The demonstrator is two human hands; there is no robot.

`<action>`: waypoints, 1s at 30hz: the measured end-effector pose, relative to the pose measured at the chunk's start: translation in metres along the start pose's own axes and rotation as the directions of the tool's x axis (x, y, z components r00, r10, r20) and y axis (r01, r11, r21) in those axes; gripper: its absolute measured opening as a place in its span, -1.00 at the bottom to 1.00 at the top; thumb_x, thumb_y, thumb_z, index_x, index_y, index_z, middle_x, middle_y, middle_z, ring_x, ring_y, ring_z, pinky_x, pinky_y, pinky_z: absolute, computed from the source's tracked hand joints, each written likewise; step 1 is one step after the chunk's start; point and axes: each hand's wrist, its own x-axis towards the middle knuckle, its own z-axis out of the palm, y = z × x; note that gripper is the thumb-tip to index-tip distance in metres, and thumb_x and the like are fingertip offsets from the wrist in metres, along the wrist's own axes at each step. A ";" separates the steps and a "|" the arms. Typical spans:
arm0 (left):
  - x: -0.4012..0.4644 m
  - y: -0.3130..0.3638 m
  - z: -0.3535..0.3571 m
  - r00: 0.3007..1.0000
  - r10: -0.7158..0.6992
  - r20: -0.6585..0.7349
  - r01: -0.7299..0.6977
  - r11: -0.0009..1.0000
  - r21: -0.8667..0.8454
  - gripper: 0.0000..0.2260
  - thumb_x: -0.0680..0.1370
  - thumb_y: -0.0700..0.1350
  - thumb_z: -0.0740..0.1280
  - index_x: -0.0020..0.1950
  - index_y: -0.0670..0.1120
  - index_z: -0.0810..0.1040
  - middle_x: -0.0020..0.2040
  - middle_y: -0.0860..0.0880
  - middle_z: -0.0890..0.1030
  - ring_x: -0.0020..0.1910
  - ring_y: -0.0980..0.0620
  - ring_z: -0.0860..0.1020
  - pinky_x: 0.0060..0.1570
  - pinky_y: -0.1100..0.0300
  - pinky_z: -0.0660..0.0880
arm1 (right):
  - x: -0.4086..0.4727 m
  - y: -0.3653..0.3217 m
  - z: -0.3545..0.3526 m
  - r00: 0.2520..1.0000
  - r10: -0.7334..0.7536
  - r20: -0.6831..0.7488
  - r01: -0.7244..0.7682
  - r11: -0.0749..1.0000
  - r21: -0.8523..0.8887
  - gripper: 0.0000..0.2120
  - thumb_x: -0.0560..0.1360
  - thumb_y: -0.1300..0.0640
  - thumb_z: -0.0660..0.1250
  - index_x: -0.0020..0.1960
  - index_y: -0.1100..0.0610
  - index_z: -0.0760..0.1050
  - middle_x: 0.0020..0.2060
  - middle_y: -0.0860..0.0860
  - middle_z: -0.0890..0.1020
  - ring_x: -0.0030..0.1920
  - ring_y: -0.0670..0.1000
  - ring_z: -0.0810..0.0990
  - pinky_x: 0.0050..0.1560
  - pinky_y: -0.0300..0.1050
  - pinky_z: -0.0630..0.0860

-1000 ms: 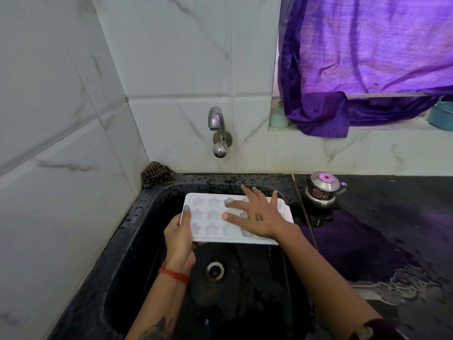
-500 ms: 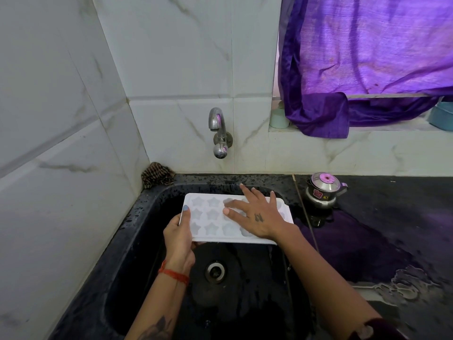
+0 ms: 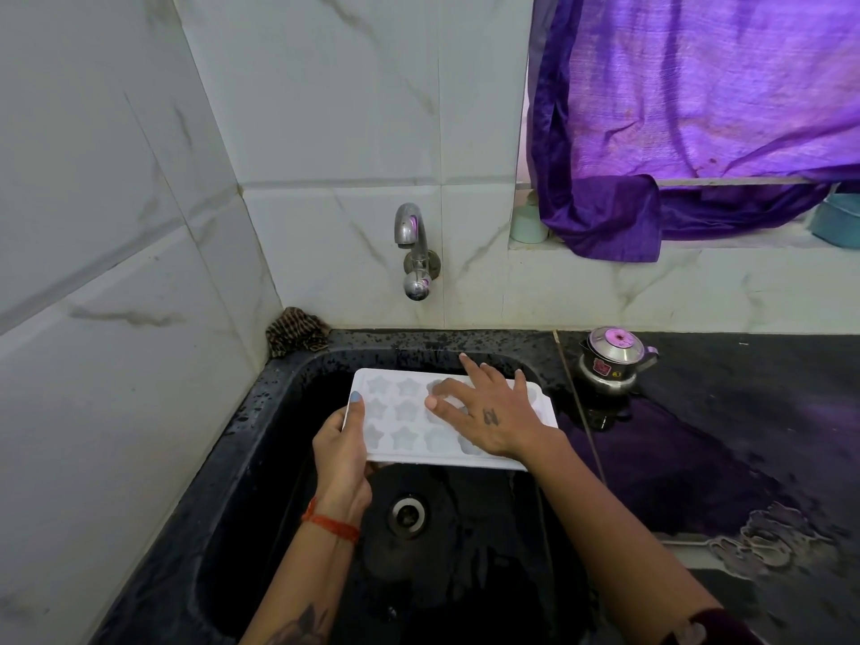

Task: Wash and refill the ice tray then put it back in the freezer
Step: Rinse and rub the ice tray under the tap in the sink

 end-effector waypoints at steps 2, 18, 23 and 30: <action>-0.001 0.001 0.001 1.000 0.000 0.001 0.000 1.000 -0.004 -0.83 0.59 -0.06 0.27 -0.14 -0.11 0.53 -0.16 -0.08 0.62 -0.22 -0.02 0.58 -0.16 0.06 0.55 | 0.000 -0.001 -0.001 1.000 -0.009 0.012 0.009 1.000 0.010 -0.55 0.51 -0.38 -0.08 0.30 -0.32 0.34 0.56 -0.02 -0.04 0.55 0.13 -0.09 0.42 0.35 -0.30; -0.006 0.001 0.001 1.000 -0.018 0.011 0.019 1.000 -0.023 -0.81 0.59 -0.03 0.27 -0.12 -0.11 0.54 -0.18 -0.08 0.63 -0.25 -0.03 0.60 -0.46 0.21 0.57 | 0.002 -0.018 -0.006 0.994 -0.104 -0.046 0.106 0.993 0.051 -0.57 0.52 -0.35 0.00 0.30 -0.25 0.35 0.55 -0.02 0.02 0.54 0.09 -0.03 0.42 0.36 -0.31; -0.007 0.001 0.002 0.999 -0.028 0.021 0.028 1.000 -0.010 -0.81 0.58 -0.03 0.28 -0.16 -0.10 0.54 -0.20 -0.09 0.62 -0.27 -0.03 0.59 -0.34 0.13 0.56 | 0.006 -0.025 -0.003 0.997 -0.051 0.062 0.053 0.998 -0.023 -0.50 0.50 -0.39 -0.05 0.36 -0.29 0.30 0.56 -0.02 -0.07 0.55 0.11 -0.11 0.41 0.36 -0.34; -0.009 0.002 0.003 0.999 -0.019 0.033 0.020 1.000 -0.017 -0.81 0.58 -0.02 0.28 -0.15 -0.11 0.54 -0.18 -0.11 0.62 -0.24 -0.05 0.59 -0.25 0.08 0.55 | 0.004 -0.024 -0.009 0.995 -0.052 0.080 0.054 0.998 -0.021 -0.51 0.50 -0.38 -0.01 0.32 -0.25 0.37 0.55 -0.01 0.08 0.54 0.08 0.01 0.42 0.37 -0.26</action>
